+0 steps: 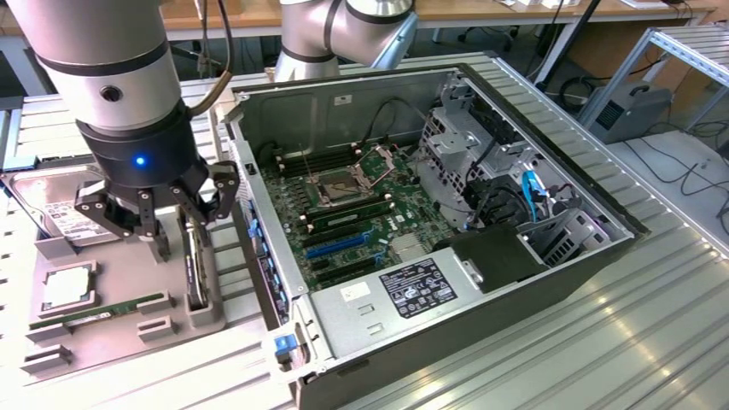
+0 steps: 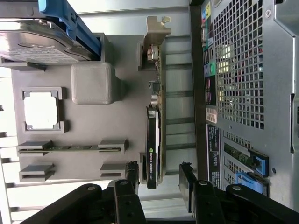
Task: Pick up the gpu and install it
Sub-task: 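Pick up the gpu and move the gpu toward the slot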
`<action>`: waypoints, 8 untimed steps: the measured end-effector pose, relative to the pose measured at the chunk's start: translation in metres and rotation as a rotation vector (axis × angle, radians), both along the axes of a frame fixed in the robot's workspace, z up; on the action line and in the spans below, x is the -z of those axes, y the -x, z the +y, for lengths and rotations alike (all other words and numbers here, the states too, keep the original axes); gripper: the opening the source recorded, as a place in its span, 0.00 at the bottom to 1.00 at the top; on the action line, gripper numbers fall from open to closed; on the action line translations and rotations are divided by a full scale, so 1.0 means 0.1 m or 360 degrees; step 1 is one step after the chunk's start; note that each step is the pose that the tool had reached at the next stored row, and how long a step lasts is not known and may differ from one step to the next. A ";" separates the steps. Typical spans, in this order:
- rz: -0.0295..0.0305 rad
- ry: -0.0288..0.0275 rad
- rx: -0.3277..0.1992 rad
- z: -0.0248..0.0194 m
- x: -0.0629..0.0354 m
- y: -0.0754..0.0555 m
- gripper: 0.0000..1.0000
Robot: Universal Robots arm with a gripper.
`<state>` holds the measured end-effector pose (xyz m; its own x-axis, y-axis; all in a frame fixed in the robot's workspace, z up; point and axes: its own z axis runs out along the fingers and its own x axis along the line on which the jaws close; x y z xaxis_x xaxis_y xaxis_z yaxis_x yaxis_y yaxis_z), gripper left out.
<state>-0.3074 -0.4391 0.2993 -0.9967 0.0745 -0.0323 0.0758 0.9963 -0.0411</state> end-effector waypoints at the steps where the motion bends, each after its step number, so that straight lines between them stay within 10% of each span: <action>1: 0.00000 0.00008 0.0000 0.000 0.002 0.00 0.48; 8: 0.00000 0.00059 0.0000 0.000 0.016 0.00 0.48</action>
